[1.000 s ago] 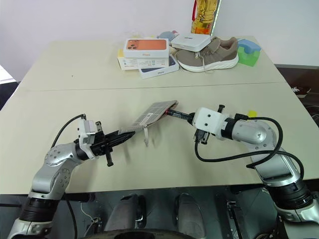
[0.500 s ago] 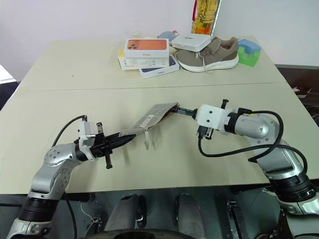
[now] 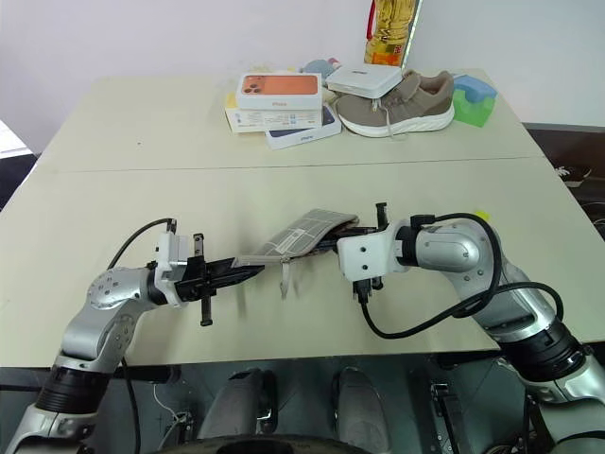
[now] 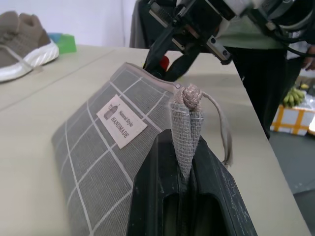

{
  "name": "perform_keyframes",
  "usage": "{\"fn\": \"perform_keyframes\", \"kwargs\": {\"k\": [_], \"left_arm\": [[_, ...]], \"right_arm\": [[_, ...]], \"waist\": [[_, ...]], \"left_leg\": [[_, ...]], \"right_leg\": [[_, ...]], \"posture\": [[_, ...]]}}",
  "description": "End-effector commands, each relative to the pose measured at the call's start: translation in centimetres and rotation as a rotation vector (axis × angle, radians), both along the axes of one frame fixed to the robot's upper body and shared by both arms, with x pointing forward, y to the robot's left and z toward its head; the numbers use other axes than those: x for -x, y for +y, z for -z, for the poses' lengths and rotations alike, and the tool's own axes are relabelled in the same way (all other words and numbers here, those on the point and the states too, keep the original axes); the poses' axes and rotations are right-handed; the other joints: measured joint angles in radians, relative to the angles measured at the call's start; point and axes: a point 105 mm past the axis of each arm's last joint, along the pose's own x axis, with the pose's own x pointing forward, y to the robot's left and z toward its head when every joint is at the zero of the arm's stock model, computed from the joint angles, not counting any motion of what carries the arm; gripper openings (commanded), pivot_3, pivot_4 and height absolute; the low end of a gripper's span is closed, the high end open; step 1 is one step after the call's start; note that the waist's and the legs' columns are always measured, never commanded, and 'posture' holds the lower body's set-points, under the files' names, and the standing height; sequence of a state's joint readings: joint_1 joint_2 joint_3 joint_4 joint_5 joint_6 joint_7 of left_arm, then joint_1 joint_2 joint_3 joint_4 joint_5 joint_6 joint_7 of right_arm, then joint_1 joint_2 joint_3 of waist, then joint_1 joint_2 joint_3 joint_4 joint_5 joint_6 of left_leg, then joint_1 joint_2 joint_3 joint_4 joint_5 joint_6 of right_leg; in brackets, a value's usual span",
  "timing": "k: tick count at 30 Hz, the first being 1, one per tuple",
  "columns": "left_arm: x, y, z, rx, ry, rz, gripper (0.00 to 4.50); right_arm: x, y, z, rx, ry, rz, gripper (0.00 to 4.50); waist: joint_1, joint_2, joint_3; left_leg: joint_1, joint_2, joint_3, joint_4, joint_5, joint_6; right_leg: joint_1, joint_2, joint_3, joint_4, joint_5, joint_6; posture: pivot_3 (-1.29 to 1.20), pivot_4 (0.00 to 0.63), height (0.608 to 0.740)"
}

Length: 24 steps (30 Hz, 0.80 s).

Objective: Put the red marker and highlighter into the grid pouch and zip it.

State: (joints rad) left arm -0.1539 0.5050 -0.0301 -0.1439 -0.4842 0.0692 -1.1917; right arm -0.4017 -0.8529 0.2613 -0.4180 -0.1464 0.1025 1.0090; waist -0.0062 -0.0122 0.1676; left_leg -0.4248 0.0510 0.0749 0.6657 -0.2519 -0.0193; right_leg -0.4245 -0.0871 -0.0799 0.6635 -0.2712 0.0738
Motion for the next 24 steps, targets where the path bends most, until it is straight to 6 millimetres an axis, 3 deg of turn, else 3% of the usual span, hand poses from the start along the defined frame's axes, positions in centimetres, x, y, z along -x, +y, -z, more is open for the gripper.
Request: {"fn": "perform_keyframes", "kwargs": {"k": [1, 9, 10, 11, 16, 24], "left_arm": [[-0.2, -0.5, -0.7, -0.008, -0.059, 0.04, 0.0], [-0.9, 0.2, -0.3, -0.048, -0.096, 0.043, 0.0], [-1.0, 0.2, -0.2, -0.048, -0.098, 0.043, 0.0], [-1.0, 0.2, -0.2, -0.047, -0.1, 0.042, 0.0], [-1.4, 0.2, -0.3, -0.042, -0.117, 0.035, 0.0], [-1.4, 0.0, -0.1, -0.037, -0.134, 0.024, 0.0]], "right_arm": [[1.4, 1.7, -0.6, -0.023, -0.016, -0.085, 0.38], [1.1, 1.0, -0.3, -0.063, 0.027, -0.016, 0.38], [1.0, 1.0, -0.4, -0.071, 0.023, -0.009, 1.41], [1.0, 1.0, -0.5, -0.073, 0.021, -0.008, 1.73], [0.3, 0.3, -1.1, -0.058, -0.038, 0.017, 4.41], [-1.3, -4.5, -2.8, -0.233, 0.017, 0.283, 4.47]], "waist": [[-0.001, 0.0, 0.0], [-0.001, 0.0, 0.0], [-0.001, 0.0, 0.0], [-0.002, 0.0, 0.0], [-0.001, 0.0, 0.0], [0.002, 0.0, 0.0]], "left_leg": [[0.0, 0.0, 0.0, 0.0, 0.0, 0.0], [0.0, 0.0, 0.0, 0.0, 0.0, 0.0], [0.0, 0.0, 0.0, 0.0, 0.0, 0.0], [0.0, 0.0, 0.0, 0.0, 0.0, 0.0], [0.0, 0.0, 0.0, 0.0, 0.0, 0.0], [0.0, 0.0, 0.0, 0.0, 0.0, 0.0]], "right_leg": [[0.0, 0.0, 0.0, 0.0, 0.0, 0.0], [0.0, 0.0, 0.0, 0.0, 0.0, 0.0], [0.0, 0.0, 0.0, 0.0, 0.0, 0.0], [0.0, 0.0, 0.0, 0.0, 0.0, 0.0], [0.0, 0.0, 0.0, 0.0, 0.0, 0.0], [0.0, 0.0, 0.0, 0.0, 0.0, 0.0]], "posture": [[0.0, 0.15, 0.724], [0.0, 0.15, 0.724], [0.0, 0.15, 0.724], [0.0, 0.15, 0.724], [0.0, 0.15, 0.724], [0.0, 0.15, 0.724]]}}
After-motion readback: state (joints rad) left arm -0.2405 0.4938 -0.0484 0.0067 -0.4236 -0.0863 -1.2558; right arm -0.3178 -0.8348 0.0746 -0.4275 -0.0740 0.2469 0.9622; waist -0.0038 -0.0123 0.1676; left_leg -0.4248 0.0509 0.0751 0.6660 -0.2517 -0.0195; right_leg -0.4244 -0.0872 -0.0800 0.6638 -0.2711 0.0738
